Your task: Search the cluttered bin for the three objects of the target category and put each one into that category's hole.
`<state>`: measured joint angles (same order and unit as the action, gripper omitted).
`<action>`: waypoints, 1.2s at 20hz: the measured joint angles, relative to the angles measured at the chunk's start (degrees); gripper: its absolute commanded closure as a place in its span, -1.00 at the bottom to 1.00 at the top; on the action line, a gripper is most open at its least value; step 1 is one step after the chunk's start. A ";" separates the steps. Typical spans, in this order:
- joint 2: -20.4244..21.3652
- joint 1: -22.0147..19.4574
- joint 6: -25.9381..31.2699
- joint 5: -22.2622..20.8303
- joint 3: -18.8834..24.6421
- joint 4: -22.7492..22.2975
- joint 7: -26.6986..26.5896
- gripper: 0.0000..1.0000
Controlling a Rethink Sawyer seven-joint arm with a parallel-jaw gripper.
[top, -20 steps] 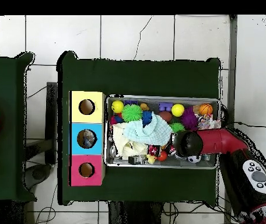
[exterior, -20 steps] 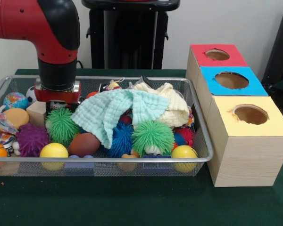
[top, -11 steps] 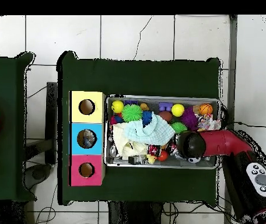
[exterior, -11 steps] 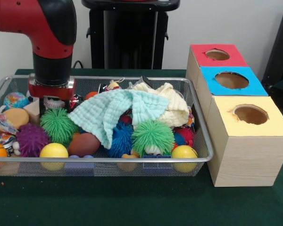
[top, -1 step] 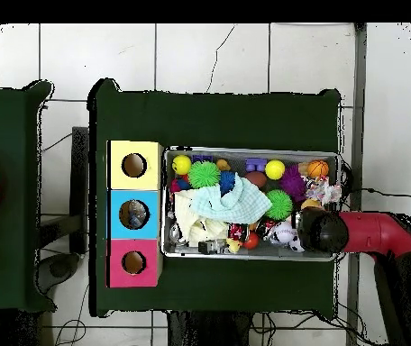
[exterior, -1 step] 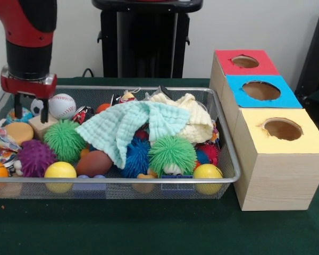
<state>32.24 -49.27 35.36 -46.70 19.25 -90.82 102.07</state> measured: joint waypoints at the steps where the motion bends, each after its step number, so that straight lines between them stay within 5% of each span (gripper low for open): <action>1: 0.00 -0.26 0.01 -0.01 -0.27 0.03 0.00 -1.00; 24: -1.56 3.98 -1.49 2.39 -5.66 -0.22 0.00 -1.00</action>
<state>30.69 -45.28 33.87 -44.31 13.59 -91.04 102.07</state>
